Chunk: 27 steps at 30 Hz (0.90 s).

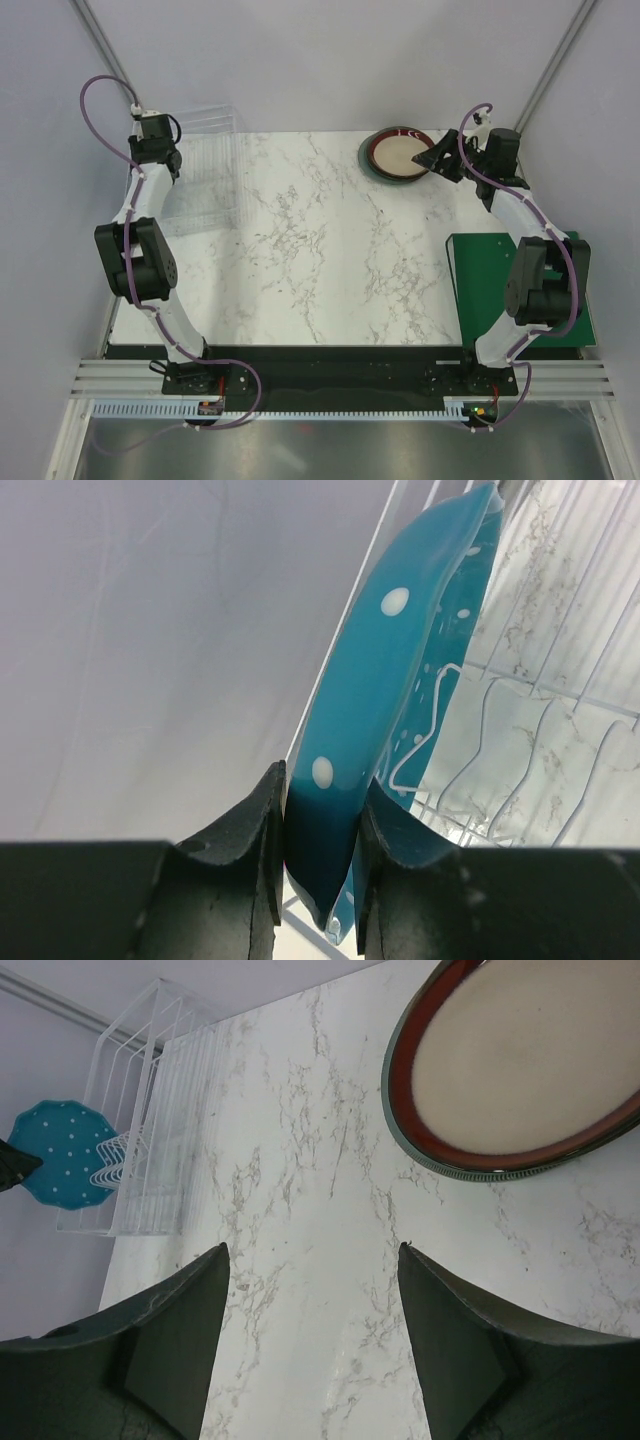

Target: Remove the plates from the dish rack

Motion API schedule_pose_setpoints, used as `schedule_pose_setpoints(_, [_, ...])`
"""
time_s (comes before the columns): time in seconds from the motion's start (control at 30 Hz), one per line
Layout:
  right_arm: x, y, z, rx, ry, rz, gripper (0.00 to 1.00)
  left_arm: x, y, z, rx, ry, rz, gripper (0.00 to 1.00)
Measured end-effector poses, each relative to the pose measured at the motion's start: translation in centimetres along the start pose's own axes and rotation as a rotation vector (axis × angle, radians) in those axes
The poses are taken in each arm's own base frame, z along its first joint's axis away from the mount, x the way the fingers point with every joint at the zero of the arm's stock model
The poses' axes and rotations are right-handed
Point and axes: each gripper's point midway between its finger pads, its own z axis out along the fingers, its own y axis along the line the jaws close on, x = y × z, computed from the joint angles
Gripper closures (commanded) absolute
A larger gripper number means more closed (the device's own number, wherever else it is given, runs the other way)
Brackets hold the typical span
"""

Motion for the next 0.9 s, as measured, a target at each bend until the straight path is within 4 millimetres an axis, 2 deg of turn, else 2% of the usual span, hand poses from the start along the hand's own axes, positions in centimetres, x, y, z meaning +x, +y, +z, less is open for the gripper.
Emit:
schedule_pose_setpoints(0.3, [0.0, 0.0, 0.2, -0.010, -0.001, -0.005, 0.25, -0.3, 1.8, 0.2, -0.052, -0.002, -0.017, 0.98])
schedule_pose_setpoints(0.67, [0.1, 0.0, 0.3, -0.012, 0.001, 0.002, 0.25, -0.5, 2.0, -0.2, -0.042, -0.002, -0.015, 0.98])
schedule_pose_setpoints(0.9, [0.2, 0.3, 0.3, -0.020, 0.006, 0.012, 0.25, -2.0, 3.4, -2.2, -0.022, -0.021, -0.025, 0.98])
